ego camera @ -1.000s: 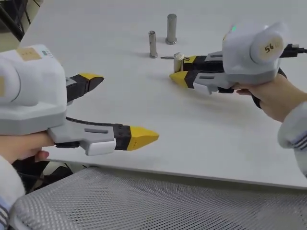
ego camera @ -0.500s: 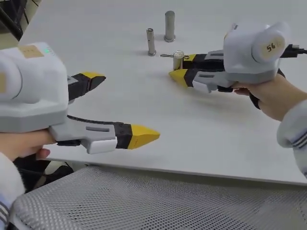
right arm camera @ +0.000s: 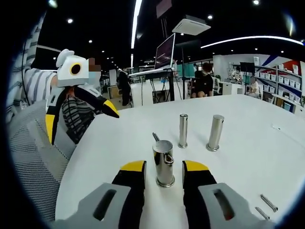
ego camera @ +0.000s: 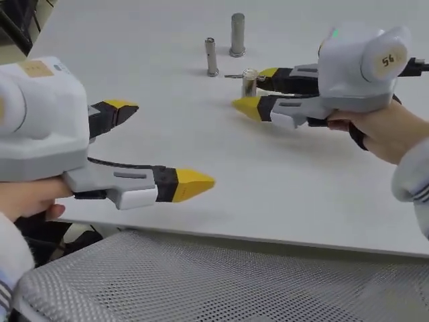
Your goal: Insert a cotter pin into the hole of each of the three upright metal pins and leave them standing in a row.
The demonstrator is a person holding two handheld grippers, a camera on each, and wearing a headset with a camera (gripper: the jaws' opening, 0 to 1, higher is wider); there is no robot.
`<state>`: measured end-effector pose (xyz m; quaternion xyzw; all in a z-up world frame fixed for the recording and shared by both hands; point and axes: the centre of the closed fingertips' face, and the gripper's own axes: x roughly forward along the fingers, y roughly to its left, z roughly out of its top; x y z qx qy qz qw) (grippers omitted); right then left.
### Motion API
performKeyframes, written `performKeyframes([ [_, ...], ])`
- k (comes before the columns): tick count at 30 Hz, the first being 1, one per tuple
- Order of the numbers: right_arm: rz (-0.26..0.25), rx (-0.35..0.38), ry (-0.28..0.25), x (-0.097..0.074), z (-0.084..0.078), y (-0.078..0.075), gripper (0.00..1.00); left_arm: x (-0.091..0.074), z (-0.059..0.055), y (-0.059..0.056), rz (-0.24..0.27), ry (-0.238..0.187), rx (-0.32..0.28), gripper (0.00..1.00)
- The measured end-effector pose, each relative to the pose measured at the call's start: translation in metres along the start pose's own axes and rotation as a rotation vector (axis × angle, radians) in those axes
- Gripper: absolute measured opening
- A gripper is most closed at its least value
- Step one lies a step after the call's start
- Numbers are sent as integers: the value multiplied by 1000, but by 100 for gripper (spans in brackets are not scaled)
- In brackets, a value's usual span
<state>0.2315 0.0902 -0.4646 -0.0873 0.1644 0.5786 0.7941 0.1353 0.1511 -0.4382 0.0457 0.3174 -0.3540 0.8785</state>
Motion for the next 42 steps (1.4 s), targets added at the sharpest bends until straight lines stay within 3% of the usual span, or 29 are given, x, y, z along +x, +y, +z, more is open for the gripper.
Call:
performKeyframes([
  [2,8,5,4,-5,-2,-2,32,0,1,1,4,0,4,97],
  [4,21,74,19,-12,0,2,40,-1,2,0,3,0,30,96],
  [6,46,38,10,-21,6,7,53,-2,3,-1,3,5,43,96],
  [11,55,49,29,-41,10,15,75,-4,9,-5,-17,-12,60,97],
  [13,54,58,28,-51,13,19,77,-5,12,-7,-17,-15,92,97],
  [18,42,65,47,-80,15,33,84,-6,15,-7,-6,-24,101,97],
  [21,0,123,40,-94,17,33,86,-8,20,-3,15,-54,83,97],
  [24,-49,218,-51,-112,29,31,90,-7,21,0,14,-48,76,98],
  [28,-126,239,-54,-133,28,25,93,-5,24,0,3,-47,76,98],
  [31,-190,286,-89,-146,31,20,95,-3,27,-2,-8,-54,69,98],
  [42,-306,383,-44,-174,15,18,97,-2,33,4,-7,-77,-4,94],
])
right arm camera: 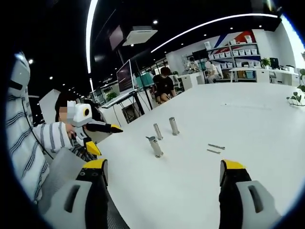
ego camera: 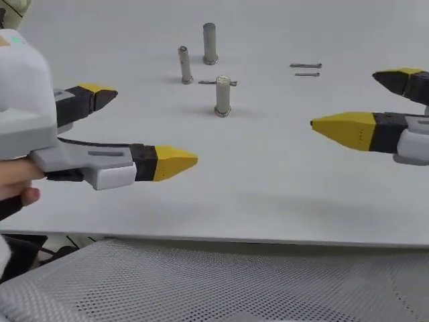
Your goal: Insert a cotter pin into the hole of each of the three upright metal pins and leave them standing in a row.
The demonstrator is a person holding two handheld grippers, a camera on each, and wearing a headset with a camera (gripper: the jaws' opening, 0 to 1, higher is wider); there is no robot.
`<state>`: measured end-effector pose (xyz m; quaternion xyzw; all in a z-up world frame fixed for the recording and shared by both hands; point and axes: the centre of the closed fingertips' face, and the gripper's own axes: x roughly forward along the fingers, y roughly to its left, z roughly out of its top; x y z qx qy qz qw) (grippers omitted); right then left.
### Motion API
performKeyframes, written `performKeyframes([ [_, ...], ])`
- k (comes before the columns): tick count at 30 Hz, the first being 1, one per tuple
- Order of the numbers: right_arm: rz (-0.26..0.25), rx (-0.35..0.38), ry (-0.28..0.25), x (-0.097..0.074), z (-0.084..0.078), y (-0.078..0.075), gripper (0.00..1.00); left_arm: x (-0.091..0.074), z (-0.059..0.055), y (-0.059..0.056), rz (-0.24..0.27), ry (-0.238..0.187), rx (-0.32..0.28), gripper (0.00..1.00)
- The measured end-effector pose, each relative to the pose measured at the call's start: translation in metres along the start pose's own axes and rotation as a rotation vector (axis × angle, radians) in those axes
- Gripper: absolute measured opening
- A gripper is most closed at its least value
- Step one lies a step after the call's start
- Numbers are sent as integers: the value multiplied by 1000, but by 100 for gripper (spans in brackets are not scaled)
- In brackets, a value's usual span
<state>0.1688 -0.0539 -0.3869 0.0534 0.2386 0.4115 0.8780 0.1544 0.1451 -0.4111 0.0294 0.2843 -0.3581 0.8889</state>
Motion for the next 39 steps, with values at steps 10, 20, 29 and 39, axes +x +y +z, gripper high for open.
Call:
performKeyframes([
  [10,-84,54,22,-11,-10,-14,98,0,3,2,8,-11,-25,94],
  [20,-159,116,33,-28,-23,-32,98,1,1,3,18,-5,-56,91],
  [29,-198,124,46,-37,-30,-39,98,2,8,12,33,-10,-53,89],
  [39,-214,139,27,-40,-25,-38,98,2,12,12,29,-26,-61,82],
])
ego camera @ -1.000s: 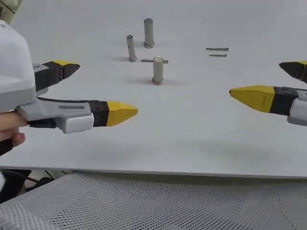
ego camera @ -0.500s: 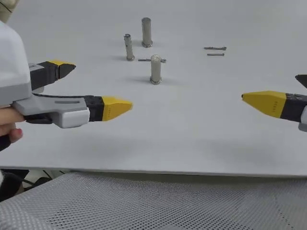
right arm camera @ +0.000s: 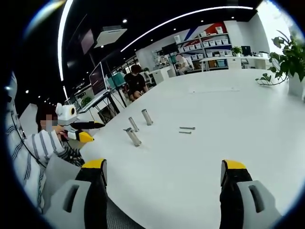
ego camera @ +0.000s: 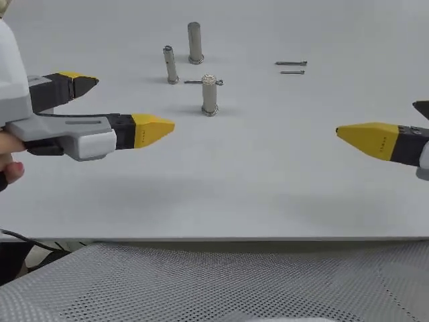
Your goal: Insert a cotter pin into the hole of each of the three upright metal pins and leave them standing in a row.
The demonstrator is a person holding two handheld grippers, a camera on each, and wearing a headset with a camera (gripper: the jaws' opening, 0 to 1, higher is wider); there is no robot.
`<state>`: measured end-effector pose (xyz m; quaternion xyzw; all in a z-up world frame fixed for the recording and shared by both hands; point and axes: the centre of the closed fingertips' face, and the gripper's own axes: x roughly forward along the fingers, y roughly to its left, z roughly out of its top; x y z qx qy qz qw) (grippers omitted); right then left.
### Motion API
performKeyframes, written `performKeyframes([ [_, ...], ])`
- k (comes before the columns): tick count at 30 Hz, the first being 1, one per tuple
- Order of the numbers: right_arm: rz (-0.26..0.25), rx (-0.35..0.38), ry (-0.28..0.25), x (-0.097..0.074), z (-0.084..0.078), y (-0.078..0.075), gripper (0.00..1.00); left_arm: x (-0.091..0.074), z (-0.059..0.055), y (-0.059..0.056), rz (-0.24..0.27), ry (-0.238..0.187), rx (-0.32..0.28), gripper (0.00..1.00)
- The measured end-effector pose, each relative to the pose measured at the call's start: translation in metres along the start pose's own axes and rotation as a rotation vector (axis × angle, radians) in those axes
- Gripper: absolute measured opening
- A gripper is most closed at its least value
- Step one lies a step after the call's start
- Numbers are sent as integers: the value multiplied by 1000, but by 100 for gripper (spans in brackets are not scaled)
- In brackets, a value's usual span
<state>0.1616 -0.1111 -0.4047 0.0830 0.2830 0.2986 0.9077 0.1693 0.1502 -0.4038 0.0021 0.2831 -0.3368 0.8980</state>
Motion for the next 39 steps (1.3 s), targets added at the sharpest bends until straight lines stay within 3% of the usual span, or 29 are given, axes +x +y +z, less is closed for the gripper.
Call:
performKeyframes([
  [8,-13,1,-8,-5,3,1,98,3,9,5,21,-35,20,79],
  [9,-14,1,-7,-5,2,1,98,9,19,27,31,-39,23,78],
  [12,-17,0,-4,-6,2,3,98,16,23,41,54,-9,71,77],
  [14,-19,-2,-3,-6,2,3,98,22,24,41,53,22,120,76],
  [19,-25,-7,9,-6,1,3,97,36,35,43,46,15,134,72],
  [26,-25,0,-2,-9,4,6,97,49,48,50,33,-16,87,66],
  [35,-34,-11,1,-9,7,6,97,65,48,56,38,2,98,56],
  [39,-33,-9,2,-9,8,6,97,73,51,58,29,-10,68,49],
])
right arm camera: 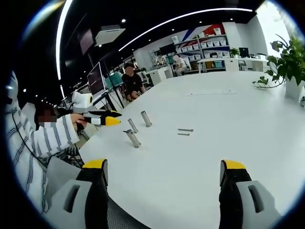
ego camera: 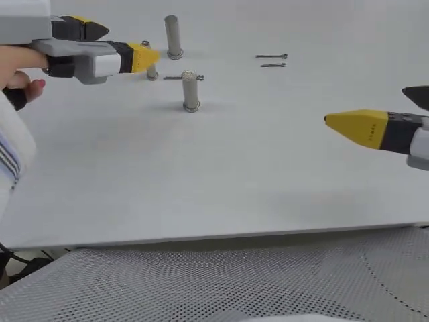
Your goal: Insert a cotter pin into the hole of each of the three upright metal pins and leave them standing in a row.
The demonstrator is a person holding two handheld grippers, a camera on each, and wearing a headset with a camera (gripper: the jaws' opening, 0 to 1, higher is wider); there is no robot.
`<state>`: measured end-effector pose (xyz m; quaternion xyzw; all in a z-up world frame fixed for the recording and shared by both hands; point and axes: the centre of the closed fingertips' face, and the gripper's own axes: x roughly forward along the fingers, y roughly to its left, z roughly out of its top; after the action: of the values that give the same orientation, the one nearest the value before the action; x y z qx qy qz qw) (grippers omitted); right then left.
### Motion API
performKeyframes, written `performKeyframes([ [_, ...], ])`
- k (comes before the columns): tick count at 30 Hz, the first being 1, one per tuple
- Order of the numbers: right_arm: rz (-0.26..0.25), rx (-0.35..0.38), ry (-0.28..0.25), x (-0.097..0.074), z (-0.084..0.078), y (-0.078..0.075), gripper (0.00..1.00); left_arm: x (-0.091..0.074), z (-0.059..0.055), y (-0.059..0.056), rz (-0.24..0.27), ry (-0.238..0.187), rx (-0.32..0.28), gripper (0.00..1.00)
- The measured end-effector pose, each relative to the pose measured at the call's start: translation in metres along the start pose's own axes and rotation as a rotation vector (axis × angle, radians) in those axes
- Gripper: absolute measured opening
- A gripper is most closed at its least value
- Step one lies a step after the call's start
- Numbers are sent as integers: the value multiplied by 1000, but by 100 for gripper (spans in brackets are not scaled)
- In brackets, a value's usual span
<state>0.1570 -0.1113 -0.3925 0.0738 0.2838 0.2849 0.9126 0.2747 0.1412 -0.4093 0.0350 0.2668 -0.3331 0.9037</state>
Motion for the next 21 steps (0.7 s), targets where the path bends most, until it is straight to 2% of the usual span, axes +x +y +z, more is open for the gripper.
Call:
performKeyframes([
  [5,4,3,-21,-1,4,0,96,9,-1,2,2,10,18,46],
  [13,-3,-2,-21,-1,5,-2,95,24,-12,5,3,52,44,33],
  [21,-6,-7,-16,0,4,-3,95,41,-22,8,-9,91,62,28],
])
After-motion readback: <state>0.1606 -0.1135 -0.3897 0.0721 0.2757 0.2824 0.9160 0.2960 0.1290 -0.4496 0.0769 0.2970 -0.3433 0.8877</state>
